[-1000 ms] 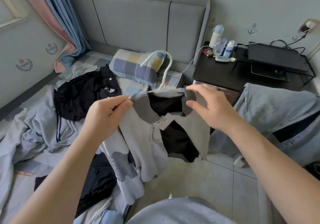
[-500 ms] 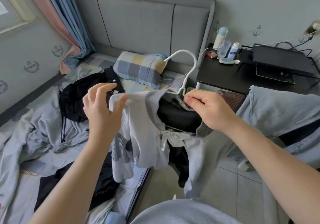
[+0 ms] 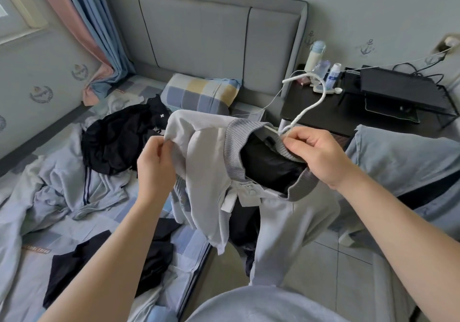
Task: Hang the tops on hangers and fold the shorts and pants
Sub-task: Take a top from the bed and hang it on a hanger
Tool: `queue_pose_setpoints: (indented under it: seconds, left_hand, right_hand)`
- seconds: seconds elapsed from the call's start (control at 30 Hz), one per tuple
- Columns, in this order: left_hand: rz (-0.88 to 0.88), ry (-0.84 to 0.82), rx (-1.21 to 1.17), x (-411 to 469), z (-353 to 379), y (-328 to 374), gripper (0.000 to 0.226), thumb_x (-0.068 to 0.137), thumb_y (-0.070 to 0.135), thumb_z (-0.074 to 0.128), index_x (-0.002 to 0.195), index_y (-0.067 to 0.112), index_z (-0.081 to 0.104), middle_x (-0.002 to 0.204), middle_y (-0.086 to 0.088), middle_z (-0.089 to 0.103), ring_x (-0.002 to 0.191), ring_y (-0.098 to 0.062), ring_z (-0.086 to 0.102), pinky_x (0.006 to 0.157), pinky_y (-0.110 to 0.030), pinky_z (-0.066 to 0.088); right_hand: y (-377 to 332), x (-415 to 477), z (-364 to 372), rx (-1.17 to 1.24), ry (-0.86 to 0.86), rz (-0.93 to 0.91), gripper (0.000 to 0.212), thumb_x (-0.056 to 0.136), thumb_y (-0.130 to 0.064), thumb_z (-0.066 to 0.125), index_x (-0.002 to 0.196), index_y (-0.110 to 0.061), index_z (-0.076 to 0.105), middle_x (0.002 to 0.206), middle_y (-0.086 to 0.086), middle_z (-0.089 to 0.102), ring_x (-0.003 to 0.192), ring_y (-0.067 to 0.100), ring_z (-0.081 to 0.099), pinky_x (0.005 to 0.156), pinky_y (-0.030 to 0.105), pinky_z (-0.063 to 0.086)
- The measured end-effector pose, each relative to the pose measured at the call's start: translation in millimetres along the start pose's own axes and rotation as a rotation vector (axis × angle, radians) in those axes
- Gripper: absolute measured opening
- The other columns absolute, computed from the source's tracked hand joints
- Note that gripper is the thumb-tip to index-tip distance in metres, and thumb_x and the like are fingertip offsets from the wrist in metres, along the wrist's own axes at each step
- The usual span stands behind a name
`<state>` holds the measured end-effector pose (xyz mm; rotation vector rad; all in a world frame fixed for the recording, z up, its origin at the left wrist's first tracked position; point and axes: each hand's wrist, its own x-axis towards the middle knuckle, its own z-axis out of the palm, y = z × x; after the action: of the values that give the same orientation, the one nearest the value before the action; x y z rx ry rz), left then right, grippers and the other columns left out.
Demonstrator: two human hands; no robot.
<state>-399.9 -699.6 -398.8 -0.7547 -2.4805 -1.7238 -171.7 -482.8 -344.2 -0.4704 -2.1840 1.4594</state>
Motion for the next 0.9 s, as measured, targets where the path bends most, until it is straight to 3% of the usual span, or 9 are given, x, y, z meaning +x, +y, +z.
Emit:
queue_pose_setpoints:
  seconds: [0.13, 0.23, 0.3, 0.4, 0.53, 0.63, 0.73, 0.8, 0.9]
  left_hand:
    - [0.065, 0.018, -0.074, 7.3, 1.0, 16.9, 0.023, 0.103, 0.016, 0.042, 0.081, 0.010, 0.043, 0.065, 0.014, 0.041, 0.059, -0.001, 0.036, 0.053, -0.017, 0.031]
    - [0.091, 0.151, -0.104, 20.9, -10.2, 27.7, 0.024, 0.101, 0.016, 0.041, 0.077, 0.018, 0.044, 0.069, 0.013, 0.043, 0.063, 0.005, 0.041, 0.059, -0.014, 0.034]
    - [0.128, 0.206, -0.081, 35.7, -23.7, 32.5, 0.029, 0.099, 0.019, 0.044, 0.072, 0.029, 0.044, 0.067, 0.015, 0.046, 0.064, 0.009, 0.043, 0.062, -0.011, 0.034]
    - [0.137, 0.193, 0.032, 60.2, -35.0, 37.1, 0.029, 0.096, 0.032, 0.048, 0.067, 0.027, 0.049, 0.063, 0.021, 0.053, 0.062, 0.006, 0.046, 0.059, -0.010, 0.034]
    - [0.029, 0.009, 0.304, 76.6, -31.3, 26.9, 0.030, 0.095, 0.035, 0.055, 0.078, 0.014, 0.067, 0.075, 0.007, 0.066, 0.074, -0.015, 0.060, 0.069, -0.027, 0.041]
    - [0.009, -0.103, 0.323, 65.9, -24.6, 21.1, 0.023, 0.095, 0.029, 0.060, 0.087, 0.014, 0.075, 0.085, -0.004, 0.072, 0.084, -0.025, 0.064, 0.071, -0.028, 0.040]
    - [0.096, -0.229, 0.166, 43.3, -18.9, 32.2, 0.025, 0.094, 0.037, 0.053, 0.091, 0.026, 0.075, 0.091, 0.011, 0.074, 0.088, -0.009, 0.066, 0.076, -0.026, 0.047]
    - [0.141, -0.432, 0.141, 23.7, -13.4, 39.7, 0.025, 0.093, 0.045, 0.053, 0.094, 0.032, 0.074, 0.093, 0.022, 0.072, 0.089, 0.003, 0.064, 0.075, -0.013, 0.046]
    - [0.413, -0.521, 0.238, 3.9, -7.8, 41.9, 0.017, 0.096, 0.035, 0.064, 0.108, 0.028, 0.074, 0.094, 0.021, 0.068, 0.095, -0.006, 0.060, 0.085, -0.017, 0.045]
  right_hand:
    - [-1.5, -2.0, 13.5, -0.120, 0.013, -0.036, 0.018, 0.089, -0.050, 0.057, 0.088, -0.041, 0.072, 0.075, -0.001, 0.070, 0.066, 0.015, 0.060, 0.068, 0.024, 0.046]
    - [-0.7, -2.8, 13.8, -0.213, -0.009, -0.014, 0.028, 0.091, -0.053, 0.053, 0.090, -0.030, 0.070, 0.085, 0.023, 0.067, 0.082, 0.041, 0.061, 0.078, 0.044, 0.048]
    - [0.0, -4.0, 9.0, -0.329, -0.137, 0.024, 0.023, 0.097, -0.045, 0.057, 0.082, -0.034, 0.070, 0.072, 0.001, 0.067, 0.070, 0.023, 0.062, 0.072, 0.043, 0.049]
    - [-2.2, -9.7, 10.1, -0.347, -0.270, 0.037, 0.029, 0.101, -0.036, 0.057, 0.074, -0.040, 0.066, 0.059, -0.017, 0.055, 0.059, 0.001, 0.050, 0.068, 0.022, 0.041]
    - [-14.4, -16.2, 13.2, -0.188, -0.157, -0.074, 0.034, 0.096, -0.046, 0.055, 0.081, -0.018, 0.068, 0.066, 0.001, 0.056, 0.060, 0.019, 0.051, 0.065, 0.029, 0.045]
    - [-18.6, -15.8, 15.1, -0.153, -0.079, -0.046, 0.023, 0.095, -0.047, 0.056, 0.085, -0.033, 0.072, 0.066, 0.023, 0.052, 0.054, 0.034, 0.043, 0.056, 0.038, 0.040]
    - [-12.3, -15.8, 19.5, -0.159, -0.068, -0.012, 0.025, 0.101, -0.036, 0.055, 0.081, -0.035, 0.070, 0.049, 0.010, 0.036, 0.043, 0.017, 0.031, 0.046, 0.027, 0.030]
    - [-7.0, -15.2, 22.3, -0.138, -0.055, 0.008, 0.029, 0.103, -0.031, 0.054, 0.079, -0.033, 0.070, 0.046, 0.001, 0.034, 0.040, 0.013, 0.029, 0.044, 0.024, 0.027]
    - [-4.8, -12.9, 22.7, -0.073, -0.043, 0.024, 0.028, 0.102, -0.033, 0.054, 0.079, -0.028, 0.070, 0.043, -0.009, 0.033, 0.038, 0.009, 0.025, 0.042, 0.017, 0.025]
